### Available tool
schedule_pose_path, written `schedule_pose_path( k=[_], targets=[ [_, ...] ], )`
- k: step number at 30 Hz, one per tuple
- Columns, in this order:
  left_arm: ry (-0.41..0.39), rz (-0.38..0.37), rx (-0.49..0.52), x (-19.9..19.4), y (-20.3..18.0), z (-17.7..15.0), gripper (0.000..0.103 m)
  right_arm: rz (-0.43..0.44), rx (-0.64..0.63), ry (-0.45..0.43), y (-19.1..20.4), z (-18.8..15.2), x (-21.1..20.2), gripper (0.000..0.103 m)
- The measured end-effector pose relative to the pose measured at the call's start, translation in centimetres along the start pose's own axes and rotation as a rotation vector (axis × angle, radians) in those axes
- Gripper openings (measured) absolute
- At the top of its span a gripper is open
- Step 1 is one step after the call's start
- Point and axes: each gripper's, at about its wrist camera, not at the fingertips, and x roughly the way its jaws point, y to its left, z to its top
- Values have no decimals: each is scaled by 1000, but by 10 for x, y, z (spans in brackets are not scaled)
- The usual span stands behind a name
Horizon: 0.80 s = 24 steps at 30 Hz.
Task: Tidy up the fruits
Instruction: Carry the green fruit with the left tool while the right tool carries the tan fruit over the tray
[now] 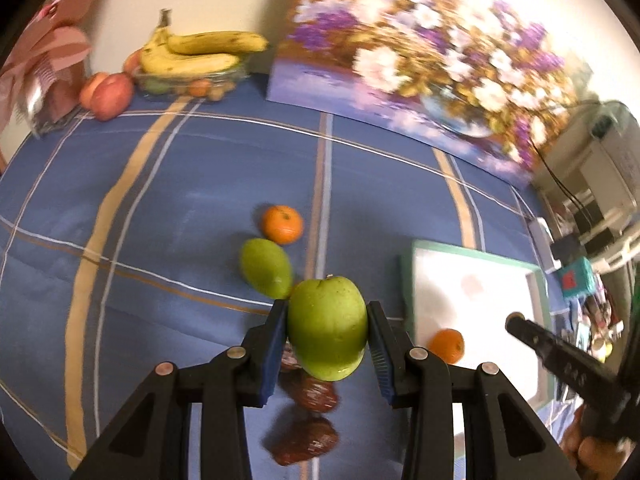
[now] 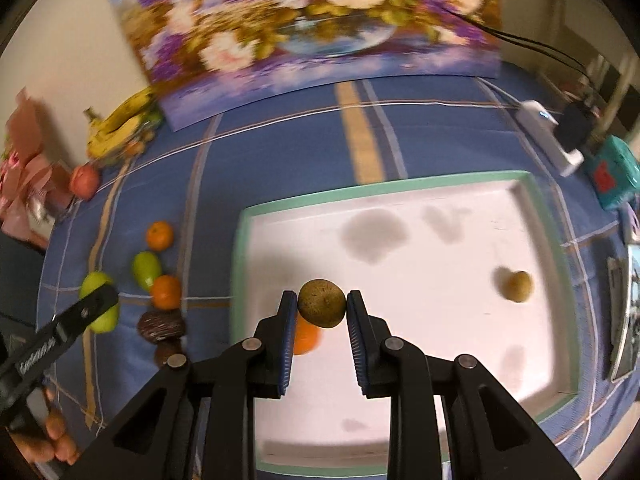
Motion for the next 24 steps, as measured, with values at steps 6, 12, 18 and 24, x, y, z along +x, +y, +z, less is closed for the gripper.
schedule_pose_path(
  k=[6, 12, 18, 24],
  targets=[
    [13, -38, 80, 2, -38, -11, 41, -46, 98, -12, -44, 4, -10, 26],
    [49, -94, 138, 8, -69, -24, 41, -78, 141, -46, -70, 7, -27, 26],
    [75, -105, 203, 13, -92, -39, 41, -71, 171, -112, -79, 8, -52, 26],
    [104, -100, 241, 22, -104, -49, 41, -79, 175, -141, -83, 8, -63, 26]
  ],
)
